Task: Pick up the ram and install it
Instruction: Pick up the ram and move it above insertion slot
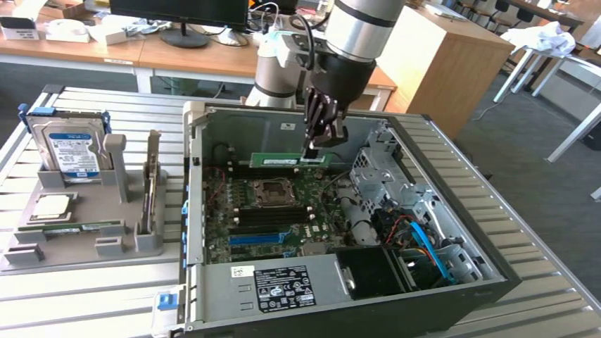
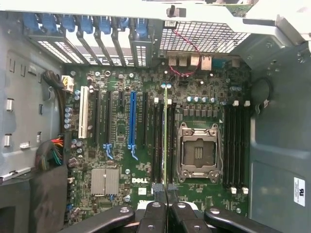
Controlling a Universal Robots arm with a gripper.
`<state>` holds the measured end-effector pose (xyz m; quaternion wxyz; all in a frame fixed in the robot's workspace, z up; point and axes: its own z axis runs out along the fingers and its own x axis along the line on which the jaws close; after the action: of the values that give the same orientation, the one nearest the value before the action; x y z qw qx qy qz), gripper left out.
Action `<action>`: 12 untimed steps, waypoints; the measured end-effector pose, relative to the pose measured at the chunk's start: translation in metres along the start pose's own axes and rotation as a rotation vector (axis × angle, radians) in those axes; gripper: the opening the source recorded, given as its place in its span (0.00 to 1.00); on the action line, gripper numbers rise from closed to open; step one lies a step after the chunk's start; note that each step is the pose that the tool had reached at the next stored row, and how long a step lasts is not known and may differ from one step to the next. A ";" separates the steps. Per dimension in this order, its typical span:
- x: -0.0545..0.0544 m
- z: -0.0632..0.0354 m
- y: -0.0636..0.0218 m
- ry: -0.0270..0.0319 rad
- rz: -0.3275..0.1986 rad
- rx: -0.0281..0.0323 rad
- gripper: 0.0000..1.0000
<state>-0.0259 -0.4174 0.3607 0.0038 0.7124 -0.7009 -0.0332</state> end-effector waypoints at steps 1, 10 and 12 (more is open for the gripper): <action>0.000 0.0012 -0.0001 0.0000 0.000 0.0000 0.11; 0.000 0.0111 -0.0006 0.0000 0.002 0.0001 0.11; 0.001 0.0132 -0.0007 -0.0001 0.002 0.0001 0.11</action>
<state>-0.0259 -0.4174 0.3475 0.0038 0.7117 -0.7017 -0.0332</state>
